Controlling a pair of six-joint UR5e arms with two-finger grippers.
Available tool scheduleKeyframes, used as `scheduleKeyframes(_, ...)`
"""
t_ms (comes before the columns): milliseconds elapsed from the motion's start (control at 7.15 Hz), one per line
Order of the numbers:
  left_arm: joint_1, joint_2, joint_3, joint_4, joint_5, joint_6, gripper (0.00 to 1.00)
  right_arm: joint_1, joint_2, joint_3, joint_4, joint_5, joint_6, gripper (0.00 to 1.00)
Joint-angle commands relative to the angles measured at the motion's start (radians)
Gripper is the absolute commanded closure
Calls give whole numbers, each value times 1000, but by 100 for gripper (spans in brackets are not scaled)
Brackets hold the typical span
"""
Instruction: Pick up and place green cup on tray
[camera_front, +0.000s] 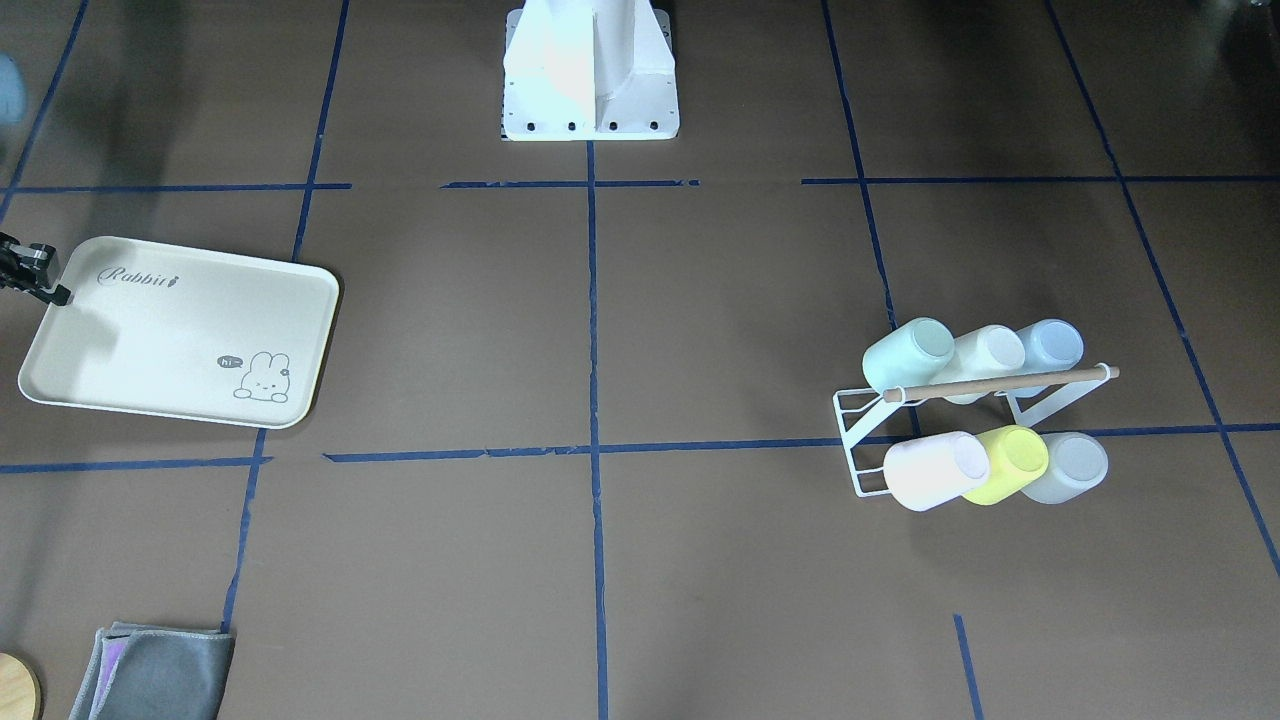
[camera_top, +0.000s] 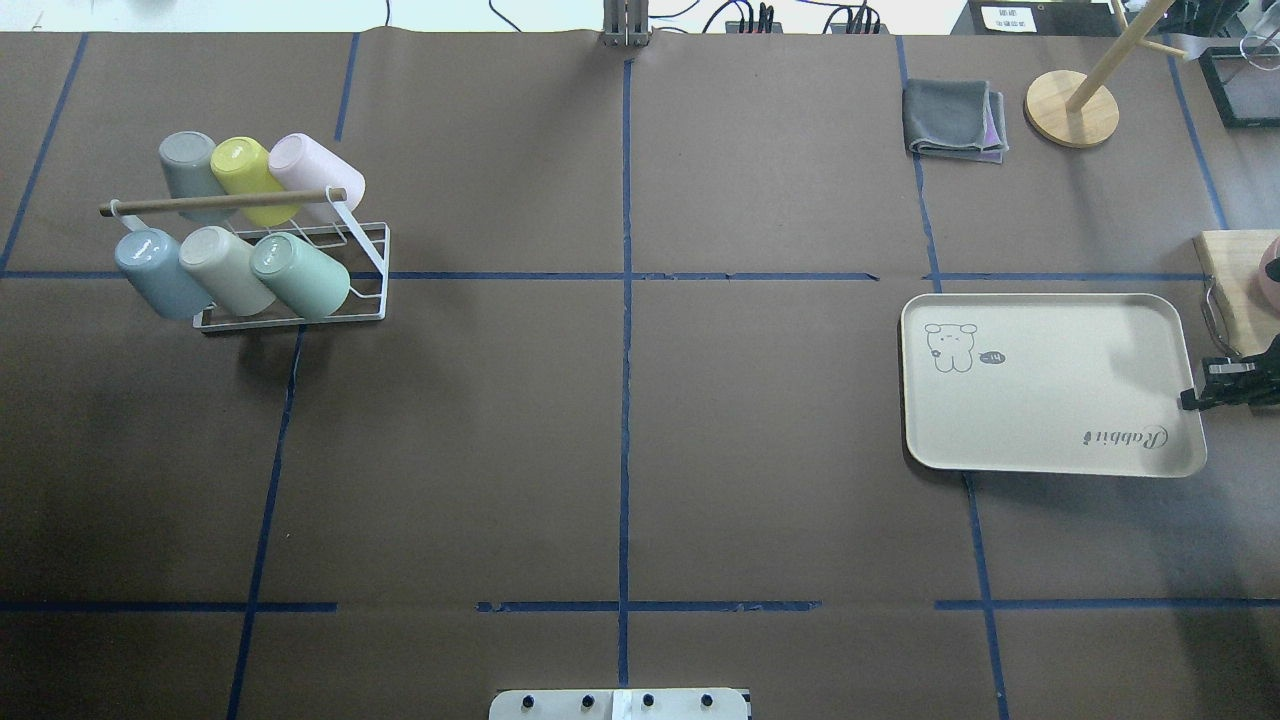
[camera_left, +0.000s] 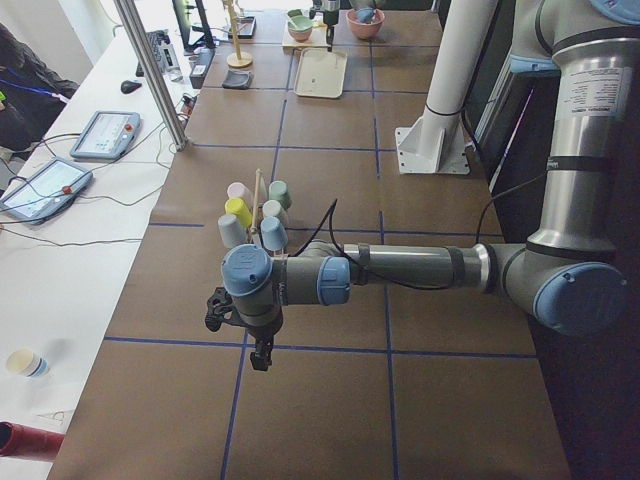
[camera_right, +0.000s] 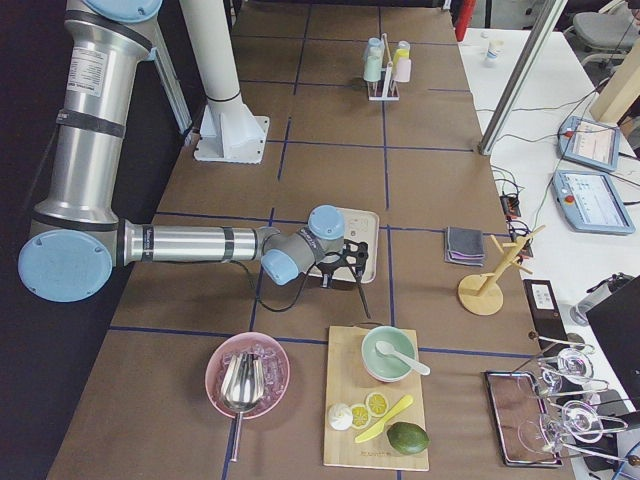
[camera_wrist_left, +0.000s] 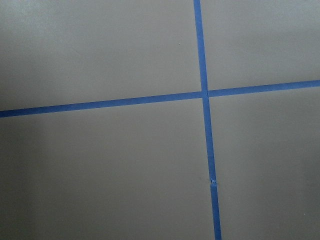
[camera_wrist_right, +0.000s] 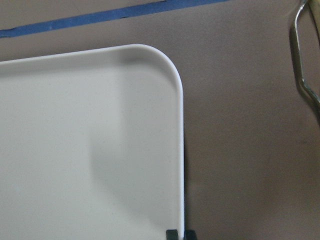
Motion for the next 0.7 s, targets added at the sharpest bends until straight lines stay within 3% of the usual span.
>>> scheduleKeyframes(0, 0, -1, 0, 0, 0, 0, 0, 82, 12, 6, 25, 134, 1, 100)
scheduleKeyframes(140, 0, -1, 1, 0, 0, 0, 0, 104, 15, 12, 26, 186, 1, 100)
scheduleKeyframes(560, 0, -1, 0, 0, 0, -2, 0, 89, 151, 15, 32, 203, 109, 100)
